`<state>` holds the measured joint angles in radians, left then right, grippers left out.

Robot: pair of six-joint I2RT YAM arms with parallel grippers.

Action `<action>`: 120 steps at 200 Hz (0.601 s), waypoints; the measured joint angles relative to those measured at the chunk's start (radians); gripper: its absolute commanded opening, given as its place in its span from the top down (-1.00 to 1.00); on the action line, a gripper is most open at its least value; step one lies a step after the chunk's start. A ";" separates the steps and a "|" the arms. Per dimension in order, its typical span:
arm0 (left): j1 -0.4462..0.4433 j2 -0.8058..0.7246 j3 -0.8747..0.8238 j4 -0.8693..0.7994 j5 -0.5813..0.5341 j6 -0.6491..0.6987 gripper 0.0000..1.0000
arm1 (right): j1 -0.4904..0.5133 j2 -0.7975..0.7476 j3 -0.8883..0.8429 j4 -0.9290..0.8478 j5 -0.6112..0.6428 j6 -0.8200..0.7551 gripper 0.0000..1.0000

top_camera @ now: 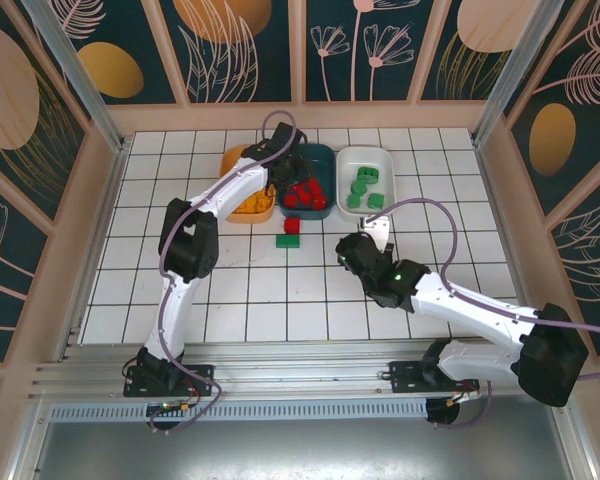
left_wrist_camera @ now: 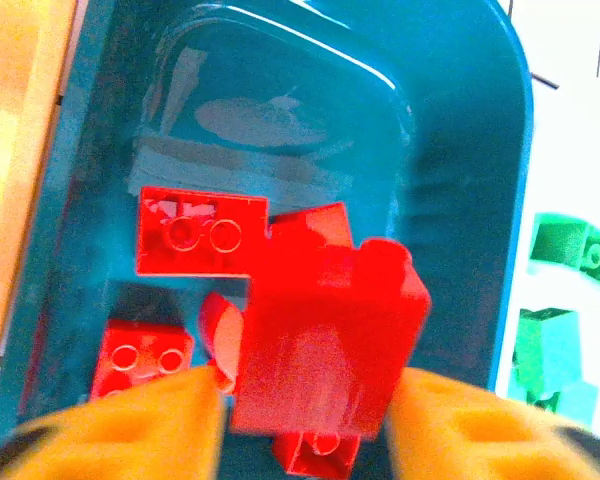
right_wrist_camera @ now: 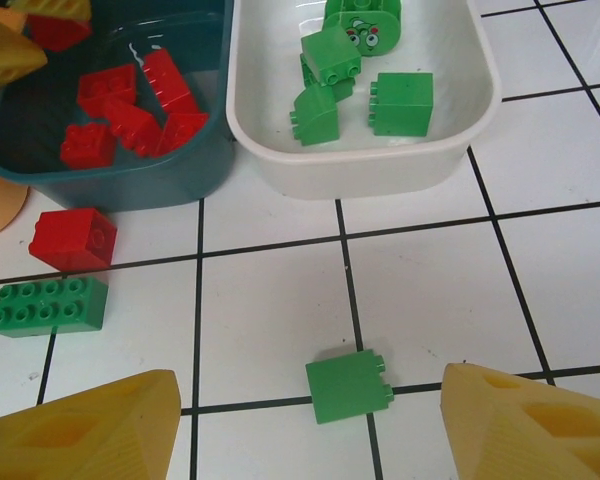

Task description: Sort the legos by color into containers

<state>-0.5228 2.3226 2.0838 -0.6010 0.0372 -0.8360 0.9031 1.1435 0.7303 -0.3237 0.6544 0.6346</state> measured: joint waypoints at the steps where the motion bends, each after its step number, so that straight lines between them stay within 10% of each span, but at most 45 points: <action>1: 0.000 0.001 0.002 -0.002 0.000 0.000 -0.30 | 0.000 0.000 0.000 0.000 0.000 0.000 -0.44; 70: 0.001 -0.044 0.008 -0.066 -0.026 0.085 -0.65 | 0.000 0.023 0.032 -0.011 -0.010 0.012 -0.57; 120: 0.022 -0.736 -0.650 0.117 -0.187 0.163 -0.97 | 0.054 0.311 0.175 0.089 -0.060 0.061 -0.75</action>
<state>-0.5007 1.5867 1.4338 -0.4835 -0.1497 -0.6731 0.9569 1.4540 0.9058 -0.2352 0.5945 0.6960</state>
